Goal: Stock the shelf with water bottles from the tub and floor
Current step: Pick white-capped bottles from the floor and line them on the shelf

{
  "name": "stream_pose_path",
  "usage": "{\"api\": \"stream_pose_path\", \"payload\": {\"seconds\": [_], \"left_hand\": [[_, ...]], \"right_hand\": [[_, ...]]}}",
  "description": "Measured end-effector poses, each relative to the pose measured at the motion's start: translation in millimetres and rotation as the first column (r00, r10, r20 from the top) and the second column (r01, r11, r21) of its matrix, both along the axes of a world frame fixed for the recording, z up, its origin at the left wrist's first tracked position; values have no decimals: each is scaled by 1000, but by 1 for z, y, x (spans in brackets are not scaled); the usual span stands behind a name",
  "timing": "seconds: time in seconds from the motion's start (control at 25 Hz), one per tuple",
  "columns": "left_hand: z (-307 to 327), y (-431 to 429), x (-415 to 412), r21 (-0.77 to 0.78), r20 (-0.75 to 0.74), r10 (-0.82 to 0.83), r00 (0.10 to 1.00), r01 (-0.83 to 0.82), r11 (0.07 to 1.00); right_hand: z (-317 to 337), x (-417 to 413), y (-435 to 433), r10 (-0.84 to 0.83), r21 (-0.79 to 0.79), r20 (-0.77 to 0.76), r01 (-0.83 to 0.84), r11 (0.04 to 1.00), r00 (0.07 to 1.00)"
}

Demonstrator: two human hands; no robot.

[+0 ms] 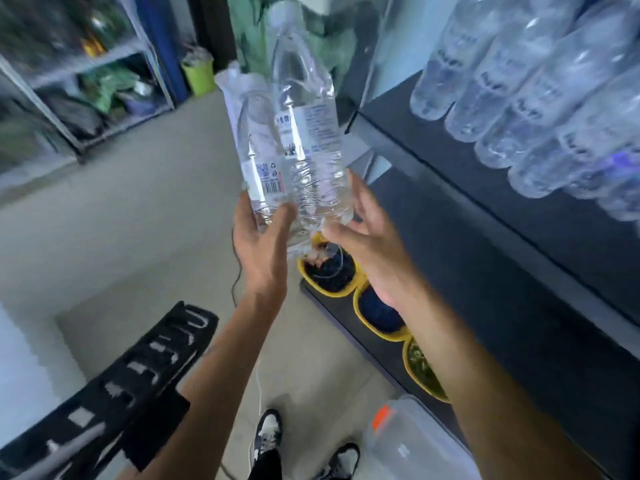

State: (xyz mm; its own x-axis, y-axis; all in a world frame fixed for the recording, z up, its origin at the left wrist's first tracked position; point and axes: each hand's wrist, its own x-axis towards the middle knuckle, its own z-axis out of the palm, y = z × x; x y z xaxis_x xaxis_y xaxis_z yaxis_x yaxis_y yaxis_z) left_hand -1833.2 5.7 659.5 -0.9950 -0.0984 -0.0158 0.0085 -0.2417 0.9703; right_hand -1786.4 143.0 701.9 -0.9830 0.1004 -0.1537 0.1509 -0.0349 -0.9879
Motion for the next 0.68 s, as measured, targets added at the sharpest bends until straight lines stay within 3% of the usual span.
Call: {"api": "stream_pose_path", "payload": {"seconds": [0.16, 0.32, 0.52, 0.68], "left_hand": [[96, 70, 35, 40, -95, -33, 995, 37, 999], [143, 132, 72, 49, -169, -141, 975, 151, 987], [161, 201, 105, 77, -140, -318, 938, 330, 941], [146, 240, 103, 93, -141, -444, 885, 458, 884]], "right_hand": [[101, 46, 65, -13, 111, -110, 26, 994, 994], [159, 94, 116, -71, 178, -166, 101, 979, 983], [175, 136, 161, -310, 232, -299, 384, 894, 902], [154, 144, 186, -518, 315, -323, 606, 731, 792]]}}
